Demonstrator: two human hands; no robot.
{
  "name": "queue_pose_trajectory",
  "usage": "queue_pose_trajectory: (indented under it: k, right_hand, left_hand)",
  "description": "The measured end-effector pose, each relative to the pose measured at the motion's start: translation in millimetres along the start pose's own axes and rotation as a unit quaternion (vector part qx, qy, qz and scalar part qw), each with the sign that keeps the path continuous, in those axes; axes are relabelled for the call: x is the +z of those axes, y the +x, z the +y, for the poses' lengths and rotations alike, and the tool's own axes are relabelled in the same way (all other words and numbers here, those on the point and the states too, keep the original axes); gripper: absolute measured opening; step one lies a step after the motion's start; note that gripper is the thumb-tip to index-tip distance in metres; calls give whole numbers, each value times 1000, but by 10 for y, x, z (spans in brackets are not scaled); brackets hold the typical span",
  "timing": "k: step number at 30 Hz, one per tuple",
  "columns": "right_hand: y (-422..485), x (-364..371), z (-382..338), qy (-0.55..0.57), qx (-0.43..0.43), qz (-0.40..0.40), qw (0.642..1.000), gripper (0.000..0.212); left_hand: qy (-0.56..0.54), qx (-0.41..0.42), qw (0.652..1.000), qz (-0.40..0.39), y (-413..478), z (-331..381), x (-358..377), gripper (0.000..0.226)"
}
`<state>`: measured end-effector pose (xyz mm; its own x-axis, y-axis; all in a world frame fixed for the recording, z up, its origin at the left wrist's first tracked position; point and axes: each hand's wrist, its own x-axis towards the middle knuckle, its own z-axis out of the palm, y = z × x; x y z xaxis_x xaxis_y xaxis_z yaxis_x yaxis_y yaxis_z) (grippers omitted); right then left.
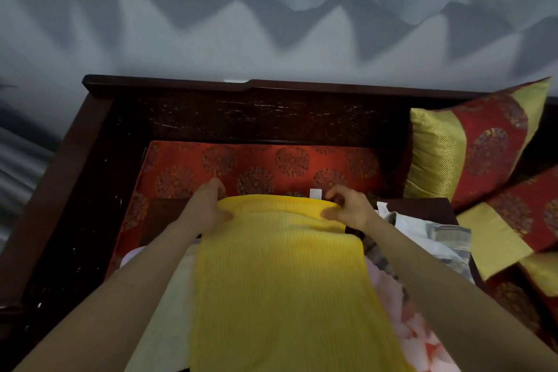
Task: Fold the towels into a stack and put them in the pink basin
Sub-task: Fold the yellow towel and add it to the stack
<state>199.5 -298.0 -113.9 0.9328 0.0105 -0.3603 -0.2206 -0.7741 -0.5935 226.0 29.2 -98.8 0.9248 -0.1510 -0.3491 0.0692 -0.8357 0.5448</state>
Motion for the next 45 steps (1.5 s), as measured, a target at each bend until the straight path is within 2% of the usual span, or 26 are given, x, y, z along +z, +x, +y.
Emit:
queue_pose_trajectory:
  k: [3, 4, 7, 10, 13, 17, 23, 25, 30, 35, 37, 41, 45]
  right_hand:
    - [-10, 17, -17, 42, -32, 4, 999, 16]
    - [-13, 17, -27, 41, -45, 4, 998, 17]
    - [-19, 7, -93, -18, -61, -8, 998, 15]
    - [9, 66, -112, -91, -67, 10, 994, 15]
    - [3, 121, -121, -116, -31, 4, 993, 18]
    - [-10, 106, -84, -91, -33, -4, 995, 31]
    - [-109, 81, -20, 31, -61, -10, 998, 27]
    - [-124, 65, -1, 41, -67, -19, 997, 25]
    - [-128, 24, -17, 2, -89, -52, 995, 23]
    - [-148, 50, -102, -49, -91, -84, 991, 2]
    - [-162, -64, -175, -28, -80, -48, 995, 5]
    - [-323, -819, -569, 74, -112, 54, 989, 31]
    - [-642, -1672, -1194, 105, -180, 104, 973, 21]
  left_hand:
    - [2, -6, 1000, -29, -6, 38, 2, 20]
    - [-7, -10, 999, -42, 11, 19, -19, 24]
    - [-25, -32, 996, -76, 39, -24, -120, 36]
    - [46, -33, 995, -86, 47, -15, -117, 28]
    - [85, -32, 993, -81, 53, 47, -83, 19]
    - [56, -14, 996, -74, 75, 72, -80, 16]
    - [14, 25, 987, -160, 17, 12, -75, 11]
    - [-7, 38, 984, -175, -15, 27, -103, 9]
    - [-55, 42, 986, -154, -90, 82, -209, 14]
    - [-50, 50, 993, -92, -93, 124, -308, 10]
    - [-55, 59, 994, -69, -145, 219, -457, 8]
    - [-71, 100, 992, -20, -416, 523, -1142, 9]
    - [-116, 161, 979, 47, -800, 918, -1838, 10]
